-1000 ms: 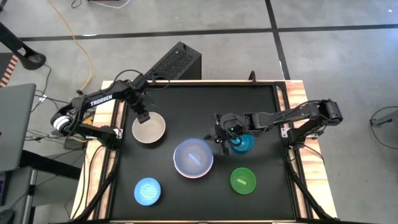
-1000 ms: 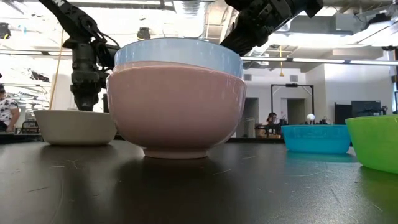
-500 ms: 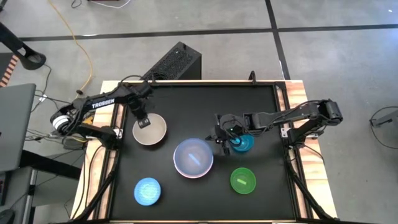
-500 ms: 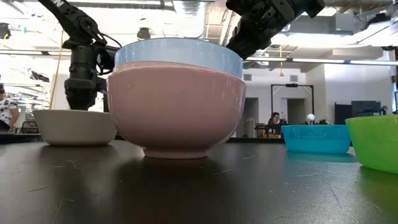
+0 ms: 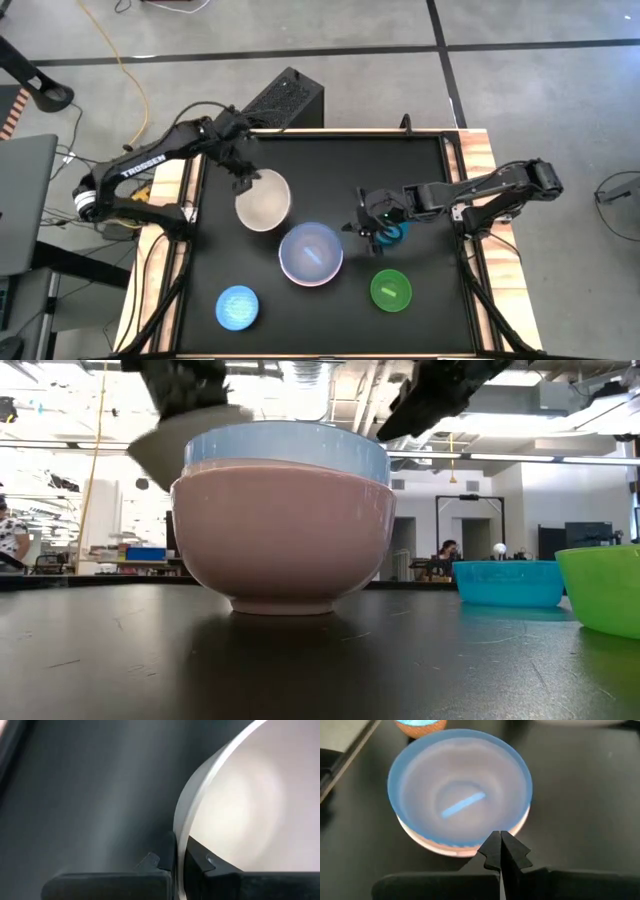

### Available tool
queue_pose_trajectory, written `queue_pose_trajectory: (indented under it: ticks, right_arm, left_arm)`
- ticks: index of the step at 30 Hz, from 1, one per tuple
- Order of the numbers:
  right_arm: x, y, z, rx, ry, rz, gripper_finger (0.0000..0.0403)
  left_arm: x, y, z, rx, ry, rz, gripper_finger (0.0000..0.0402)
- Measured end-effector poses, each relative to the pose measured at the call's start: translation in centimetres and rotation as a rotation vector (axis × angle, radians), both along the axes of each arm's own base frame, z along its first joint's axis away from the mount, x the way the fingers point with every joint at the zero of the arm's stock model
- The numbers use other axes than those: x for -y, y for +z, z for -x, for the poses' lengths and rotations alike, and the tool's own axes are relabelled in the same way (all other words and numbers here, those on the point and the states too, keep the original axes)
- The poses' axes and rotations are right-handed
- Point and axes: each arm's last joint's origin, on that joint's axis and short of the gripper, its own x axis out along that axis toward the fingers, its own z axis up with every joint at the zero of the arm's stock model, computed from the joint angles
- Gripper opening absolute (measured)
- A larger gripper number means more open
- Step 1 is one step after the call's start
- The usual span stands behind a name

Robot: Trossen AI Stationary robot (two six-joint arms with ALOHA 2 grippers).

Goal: Nest bowls inside each other
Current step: Stack the white bowl on top of the transparent blue bowl

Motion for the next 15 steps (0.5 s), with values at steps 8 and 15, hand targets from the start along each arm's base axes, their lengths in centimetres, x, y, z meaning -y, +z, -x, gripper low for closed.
queue_pose_trajectory:
  ticks: [8, 15]
  right_arm:
    - [-1.0, 0.2, 0.9, -0.015, -0.059, 0.083, 0.0017]
    - [-1.1, 0.5, 1.3, -0.019, -0.066, 0.069, 0.0017]
  left_arm:
    - [5.6, 3.3, -5.7, 0.163, -0.18, -0.075, 0.0]
    - [8.5, 0.9, -11.1, 0.147, -0.302, -0.049, 0.0]
